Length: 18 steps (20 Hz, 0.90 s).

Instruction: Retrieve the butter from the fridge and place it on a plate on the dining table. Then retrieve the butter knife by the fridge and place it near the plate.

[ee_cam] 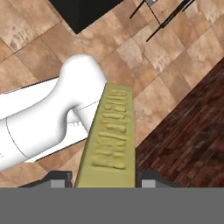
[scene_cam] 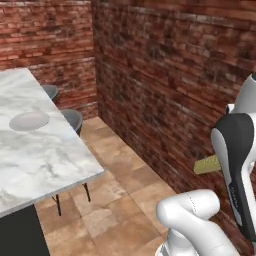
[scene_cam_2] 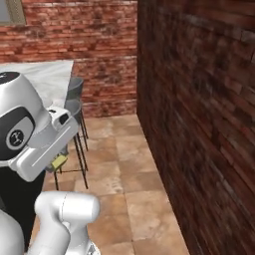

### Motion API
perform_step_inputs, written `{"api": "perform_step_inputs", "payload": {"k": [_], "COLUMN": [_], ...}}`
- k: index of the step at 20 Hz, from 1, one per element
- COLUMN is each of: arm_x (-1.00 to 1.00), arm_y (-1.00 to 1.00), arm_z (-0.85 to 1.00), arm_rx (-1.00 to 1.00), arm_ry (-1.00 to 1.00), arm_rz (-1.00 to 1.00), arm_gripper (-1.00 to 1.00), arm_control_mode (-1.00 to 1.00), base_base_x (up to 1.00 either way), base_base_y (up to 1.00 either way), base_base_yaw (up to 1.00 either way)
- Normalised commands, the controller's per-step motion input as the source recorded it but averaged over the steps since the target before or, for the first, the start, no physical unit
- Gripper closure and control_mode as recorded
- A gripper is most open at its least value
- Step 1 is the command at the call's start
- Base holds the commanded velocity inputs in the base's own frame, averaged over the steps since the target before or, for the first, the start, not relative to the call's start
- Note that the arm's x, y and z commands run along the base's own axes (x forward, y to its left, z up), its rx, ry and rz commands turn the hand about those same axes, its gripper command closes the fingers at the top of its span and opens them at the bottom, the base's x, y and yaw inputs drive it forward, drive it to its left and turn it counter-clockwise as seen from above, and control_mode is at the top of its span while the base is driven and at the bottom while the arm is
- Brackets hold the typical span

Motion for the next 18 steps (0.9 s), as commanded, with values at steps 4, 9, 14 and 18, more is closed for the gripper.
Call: {"api": "perform_step_inputs", "payload": {"k": [4, 9, 14, 18], "arm_x": [0.00, 0.00, 0.00, 0.00], "arm_y": [0.00, 0.00, 0.00, 0.00], "arm_z": [0.00, 0.00, 0.00, 0.00], "arm_rx": [0.00, 0.00, 0.00, 0.00], "arm_ry": [0.00, 0.00, 0.00, 0.00], "arm_rz": [0.00, 0.00, 0.00, 0.00], "arm_gripper": [1.00, 1.00, 1.00, 1.00], "arm_control_mode": [1.00, 1.00, 1.00, 1.00], "base_base_x": [0.85, 0.90, 1.00, 1.00], "base_base_y": [-0.70, -0.62, -0.53, -0.55], "base_base_yaw": [0.50, 0.52, 0.52, 0.52]}}
